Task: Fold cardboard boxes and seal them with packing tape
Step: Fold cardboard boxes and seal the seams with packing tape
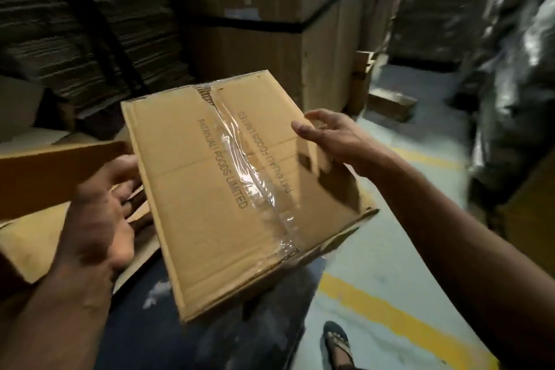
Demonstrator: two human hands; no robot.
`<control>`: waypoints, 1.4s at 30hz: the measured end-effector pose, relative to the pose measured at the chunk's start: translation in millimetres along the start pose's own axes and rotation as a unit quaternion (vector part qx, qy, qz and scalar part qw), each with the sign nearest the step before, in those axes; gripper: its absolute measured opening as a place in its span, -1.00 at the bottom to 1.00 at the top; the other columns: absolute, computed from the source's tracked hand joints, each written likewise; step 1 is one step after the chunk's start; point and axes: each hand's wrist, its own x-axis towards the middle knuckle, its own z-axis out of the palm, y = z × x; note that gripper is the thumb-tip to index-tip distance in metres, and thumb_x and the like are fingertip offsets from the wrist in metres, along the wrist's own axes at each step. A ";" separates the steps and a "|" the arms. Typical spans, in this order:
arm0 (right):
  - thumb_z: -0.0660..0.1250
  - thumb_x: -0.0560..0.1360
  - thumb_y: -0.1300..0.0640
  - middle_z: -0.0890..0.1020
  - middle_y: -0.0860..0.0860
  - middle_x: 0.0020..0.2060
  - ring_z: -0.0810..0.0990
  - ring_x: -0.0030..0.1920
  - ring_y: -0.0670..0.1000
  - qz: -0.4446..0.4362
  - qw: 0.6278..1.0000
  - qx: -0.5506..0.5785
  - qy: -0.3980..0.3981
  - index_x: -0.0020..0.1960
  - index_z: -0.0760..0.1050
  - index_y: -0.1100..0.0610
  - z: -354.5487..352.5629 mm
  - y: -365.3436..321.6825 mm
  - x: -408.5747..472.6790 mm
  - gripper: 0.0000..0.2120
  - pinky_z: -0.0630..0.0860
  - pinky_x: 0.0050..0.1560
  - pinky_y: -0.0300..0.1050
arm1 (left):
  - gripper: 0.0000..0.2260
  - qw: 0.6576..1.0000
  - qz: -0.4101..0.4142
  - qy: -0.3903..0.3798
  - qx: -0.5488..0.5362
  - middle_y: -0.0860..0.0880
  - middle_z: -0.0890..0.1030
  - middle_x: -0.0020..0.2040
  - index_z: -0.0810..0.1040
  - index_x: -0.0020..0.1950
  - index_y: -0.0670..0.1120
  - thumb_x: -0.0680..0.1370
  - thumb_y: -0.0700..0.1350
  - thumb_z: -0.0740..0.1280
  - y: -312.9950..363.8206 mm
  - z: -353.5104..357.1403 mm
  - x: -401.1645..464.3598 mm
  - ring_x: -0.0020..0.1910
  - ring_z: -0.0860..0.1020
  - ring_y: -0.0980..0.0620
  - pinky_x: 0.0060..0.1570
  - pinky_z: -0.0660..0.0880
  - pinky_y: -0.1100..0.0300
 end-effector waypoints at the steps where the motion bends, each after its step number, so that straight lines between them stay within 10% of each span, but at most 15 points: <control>1: 0.46 0.37 -0.42 0.65 -0.06 0.19 0.66 0.12 -0.01 0.008 1.000 0.002 0.023 0.43 0.47 -0.15 -25.5 11.9 5.3 -0.28 0.57 0.23 0.09 | -0.85 0.999 -0.010 -0.032 0.001 0.03 0.72 0.12 0.64 0.02 0.12 0.58 0.11 0.31 -2.3 29.6 16.6 0.20 0.60 -0.06 0.26 0.46 -0.16; 10: 0.08 0.50 -0.55 0.66 -0.01 0.16 0.60 0.21 0.08 0.068 0.978 0.082 0.177 0.32 0.57 -0.07 -184.7 167.2 141.9 -0.29 0.48 0.23 0.10 | -0.69 0.977 -0.143 -0.156 0.026 -0.05 0.64 0.08 0.63 0.15 0.05 0.54 0.18 0.30 -100.0 316.2 195.6 0.01 0.56 -0.06 -0.08 0.45 0.08; 15: -0.09 0.38 -0.66 0.60 0.09 0.28 0.54 0.28 0.15 0.281 0.918 0.232 0.158 0.45 0.46 -0.16 -212.2 343.3 299.5 -0.11 0.39 0.36 0.18 | -0.64 0.965 -0.235 -0.069 0.094 -0.10 0.72 -0.08 0.66 0.17 -0.07 0.47 0.10 0.44 -254.2 451.6 352.3 -0.13 0.68 -0.07 -0.34 0.61 0.08; 20: -0.10 0.55 -0.52 0.56 0.05 0.21 0.50 0.20 0.09 0.378 0.895 0.202 0.123 0.35 0.52 0.01 -159.5 510.9 432.5 -0.22 0.35 0.28 0.03 | -0.50 0.937 -0.263 0.009 0.232 -0.10 0.54 0.13 0.35 0.33 -0.11 0.51 0.03 0.46 -437.5 537.5 464.7 -0.04 0.49 -0.02 -0.13 0.40 0.10; 33: -0.21 0.39 -0.64 0.49 0.07 0.44 0.42 0.38 0.10 0.469 0.852 0.222 0.071 0.38 0.52 -0.10 -60.9 877.4 557.6 -0.06 0.25 0.36 0.13 | -0.31 0.910 -0.352 0.143 0.169 -0.11 0.53 0.16 0.46 0.36 -0.11 0.23 0.03 0.40 -823.4 513.8 573.6 0.02 0.49 -0.08 0.09 0.52 -0.04; 37: -0.22 0.55 -0.51 0.32 0.06 0.56 0.30 0.51 0.15 0.457 0.873 0.167 0.025 0.47 0.47 -0.03 -33.0 922.9 578.5 -0.16 0.19 0.42 0.16 | -0.57 0.914 -0.363 0.081 0.160 0.05 0.53 0.03 0.40 0.30 0.03 0.47 -0.13 0.41 -888.6 514.7 574.6 -0.05 0.52 0.02 0.01 0.50 0.08; 42: -0.11 0.61 -0.44 0.42 0.01 0.30 0.37 0.28 0.09 0.460 0.877 0.143 0.008 0.33 0.56 0.05 -6.0 956.4 560.6 -0.26 0.29 0.36 0.25 | -0.28 0.909 -0.374 0.003 0.184 0.01 0.50 0.28 0.15 0.59 0.13 0.53 -0.14 0.42 -926.1 506.4 558.0 0.07 0.50 0.09 0.06 0.45 0.07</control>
